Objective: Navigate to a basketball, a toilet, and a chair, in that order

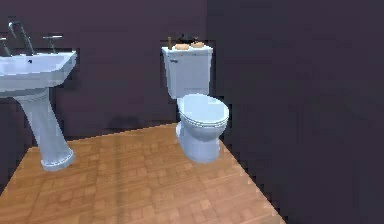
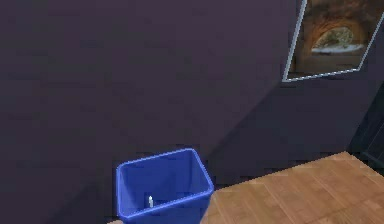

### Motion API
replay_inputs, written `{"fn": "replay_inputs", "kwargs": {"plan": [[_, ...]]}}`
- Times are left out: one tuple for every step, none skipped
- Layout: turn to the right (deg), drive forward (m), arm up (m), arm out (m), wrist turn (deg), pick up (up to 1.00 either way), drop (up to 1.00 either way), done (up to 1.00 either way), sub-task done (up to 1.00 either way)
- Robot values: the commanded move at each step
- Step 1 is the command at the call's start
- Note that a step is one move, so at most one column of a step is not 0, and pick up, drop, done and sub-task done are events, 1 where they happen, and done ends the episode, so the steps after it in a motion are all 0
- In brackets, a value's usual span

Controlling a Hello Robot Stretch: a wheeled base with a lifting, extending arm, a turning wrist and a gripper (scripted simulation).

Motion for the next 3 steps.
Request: {"fn": "replay_inputs", "kwargs": {"plan": [[6.0, 0.0, 0.0, 0.0, 0.0, 0.0, 0.0, 0.0, 0.0], [0.0, 0.3, 0.0, 0.0, 0.0, 0.0, 0.0, 0.0, 0.0], [9.0, 0.0, 0.0, 0.0, 0.0, 0.0, 0.0, 0.0, 0.0]]}}
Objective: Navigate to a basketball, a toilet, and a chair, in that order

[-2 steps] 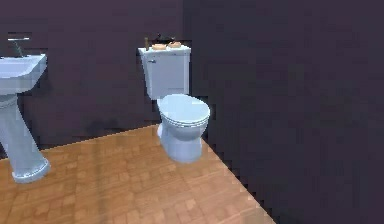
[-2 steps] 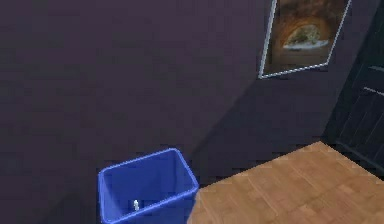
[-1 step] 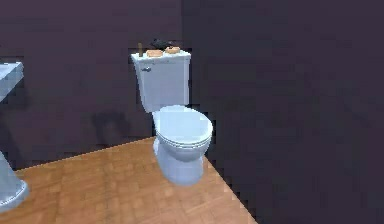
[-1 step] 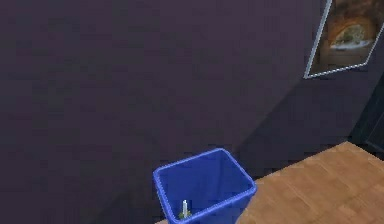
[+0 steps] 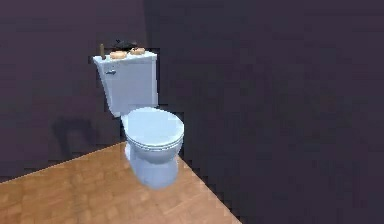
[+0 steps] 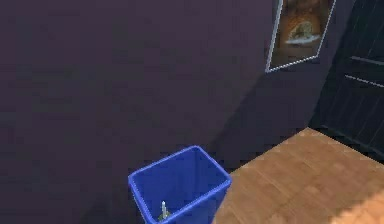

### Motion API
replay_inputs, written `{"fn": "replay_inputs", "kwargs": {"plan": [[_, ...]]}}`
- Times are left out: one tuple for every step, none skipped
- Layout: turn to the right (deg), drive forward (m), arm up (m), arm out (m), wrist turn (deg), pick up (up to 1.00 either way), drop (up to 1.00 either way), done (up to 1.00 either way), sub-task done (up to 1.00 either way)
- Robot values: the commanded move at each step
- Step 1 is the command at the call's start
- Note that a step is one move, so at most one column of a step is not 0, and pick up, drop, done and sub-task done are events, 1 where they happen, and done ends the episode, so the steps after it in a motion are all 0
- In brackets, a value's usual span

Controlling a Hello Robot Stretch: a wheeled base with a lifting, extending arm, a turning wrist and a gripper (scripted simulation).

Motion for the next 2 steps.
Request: {"fn": "replay_inputs", "kwargs": {"plan": [[0.0, 0.5, 0.0, 0.0, 0.0, 0.0, 0.0, 0.0, 0.0], [-18.0, 0.0, 0.0, 0.0, 0.0, 0.0, 0.0, 0.0, 0.0]]}}
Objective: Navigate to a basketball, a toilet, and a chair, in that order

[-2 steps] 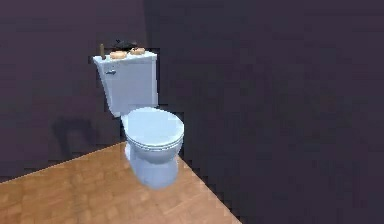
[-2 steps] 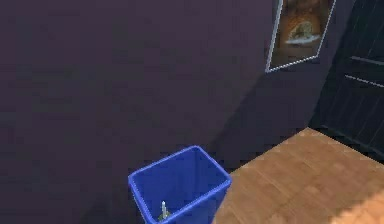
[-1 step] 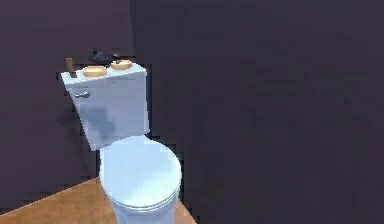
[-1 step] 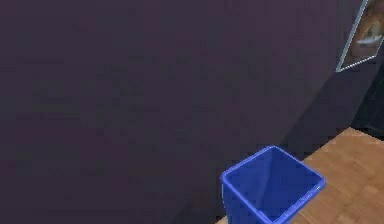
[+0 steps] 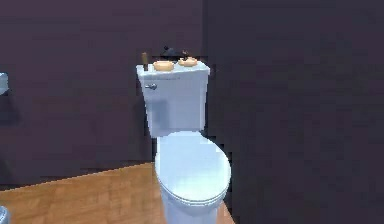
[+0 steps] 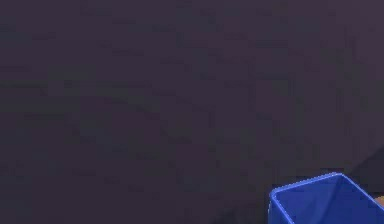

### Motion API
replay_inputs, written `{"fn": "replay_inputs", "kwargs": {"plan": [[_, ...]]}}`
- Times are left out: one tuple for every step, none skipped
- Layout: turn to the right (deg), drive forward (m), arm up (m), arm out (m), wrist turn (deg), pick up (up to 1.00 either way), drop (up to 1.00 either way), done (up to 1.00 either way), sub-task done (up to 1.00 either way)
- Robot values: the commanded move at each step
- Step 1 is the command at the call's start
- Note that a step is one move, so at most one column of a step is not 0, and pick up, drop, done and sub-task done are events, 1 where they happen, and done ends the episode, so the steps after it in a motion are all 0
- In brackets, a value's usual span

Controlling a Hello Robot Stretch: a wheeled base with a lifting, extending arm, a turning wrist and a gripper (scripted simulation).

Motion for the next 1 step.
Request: {"fn": "replay_inputs", "kwargs": {"plan": [[0.0, 0.0, 0.0, 0.0, 0.0, 0.0, 0.0, 0.0, 1.0]]}}
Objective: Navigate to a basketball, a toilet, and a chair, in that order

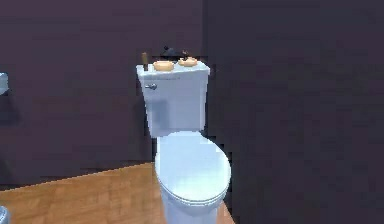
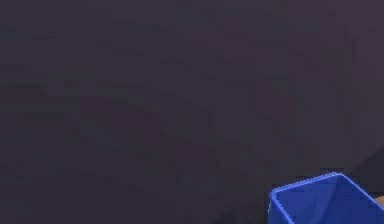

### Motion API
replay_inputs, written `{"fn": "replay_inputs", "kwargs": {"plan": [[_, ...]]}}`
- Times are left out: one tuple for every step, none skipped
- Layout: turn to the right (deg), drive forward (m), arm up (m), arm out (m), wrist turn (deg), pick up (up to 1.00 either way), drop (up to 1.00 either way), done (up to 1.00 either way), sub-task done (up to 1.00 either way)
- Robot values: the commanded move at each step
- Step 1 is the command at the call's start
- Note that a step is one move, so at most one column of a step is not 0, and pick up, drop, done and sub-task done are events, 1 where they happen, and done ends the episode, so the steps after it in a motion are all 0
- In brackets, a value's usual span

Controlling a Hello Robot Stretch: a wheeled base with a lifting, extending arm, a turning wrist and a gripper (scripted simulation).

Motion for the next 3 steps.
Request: {"fn": "replay_inputs", "kwargs": {"plan": [[-45.0, 0.0, 0.0, 0.0, 0.0, 0.0, 0.0, 0.0, 0.0], [-45.0, 0.0, 0.0, 0.0, 0.0, 0.0, 0.0, 0.0, 0.0], [-45.0, 0.0, 0.0, 0.0, 0.0, 0.0, 0.0, 0.0, 0.0]]}}
